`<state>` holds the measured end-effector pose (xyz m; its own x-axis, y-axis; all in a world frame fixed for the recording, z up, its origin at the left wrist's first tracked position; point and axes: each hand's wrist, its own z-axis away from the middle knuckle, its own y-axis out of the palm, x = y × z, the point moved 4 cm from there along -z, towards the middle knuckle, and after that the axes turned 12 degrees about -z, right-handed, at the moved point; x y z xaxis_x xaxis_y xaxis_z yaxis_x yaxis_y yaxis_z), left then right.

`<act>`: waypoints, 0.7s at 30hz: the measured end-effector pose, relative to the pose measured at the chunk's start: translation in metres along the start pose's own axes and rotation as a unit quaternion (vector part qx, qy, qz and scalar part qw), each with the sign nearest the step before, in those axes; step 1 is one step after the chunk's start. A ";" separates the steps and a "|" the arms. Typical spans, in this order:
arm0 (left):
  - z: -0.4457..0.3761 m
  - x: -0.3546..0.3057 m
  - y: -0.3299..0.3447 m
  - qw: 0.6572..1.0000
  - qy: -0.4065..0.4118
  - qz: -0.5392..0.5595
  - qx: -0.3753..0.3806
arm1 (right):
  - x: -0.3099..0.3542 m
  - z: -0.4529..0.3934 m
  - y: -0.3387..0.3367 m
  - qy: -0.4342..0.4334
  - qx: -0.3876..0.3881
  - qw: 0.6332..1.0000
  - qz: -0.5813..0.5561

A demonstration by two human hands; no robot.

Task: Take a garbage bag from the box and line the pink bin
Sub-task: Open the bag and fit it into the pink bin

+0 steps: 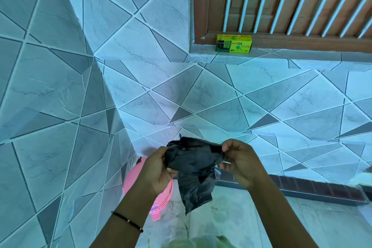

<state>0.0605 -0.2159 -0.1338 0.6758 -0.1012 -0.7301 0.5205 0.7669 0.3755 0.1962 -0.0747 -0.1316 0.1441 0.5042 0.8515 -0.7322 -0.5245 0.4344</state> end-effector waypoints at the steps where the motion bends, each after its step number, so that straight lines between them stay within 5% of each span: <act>1: 0.000 0.000 0.001 0.999 0.002 -0.032 -0.009 | 0.001 0.002 0.005 0.010 0.032 0.999 0.011; 9: 0.004 -0.006 0.021 0.972 0.092 -0.216 -0.001 | -0.014 0.013 0.040 0.010 0.164 0.975 0.147; 17: -0.003 -0.018 0.002 0.943 0.144 -0.291 -0.066 | -0.004 0.010 0.028 0.008 0.194 0.855 0.481; 19: -0.002 -0.024 -0.002 0.881 0.193 -0.423 -0.085 | 0.006 0.003 0.023 -0.022 0.152 0.824 0.546; 21: -0.003 -0.025 -0.005 0.763 0.233 -0.592 -0.115 | 0.019 -0.006 0.019 -0.057 0.094 0.794 0.598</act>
<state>0.0399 -0.2152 -0.1189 -0.4846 -0.6139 -0.6231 0.4799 0.4090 -0.7762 0.1809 -0.0710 -0.1090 -0.5122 -0.4911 0.7046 -0.2791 -0.6807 -0.6773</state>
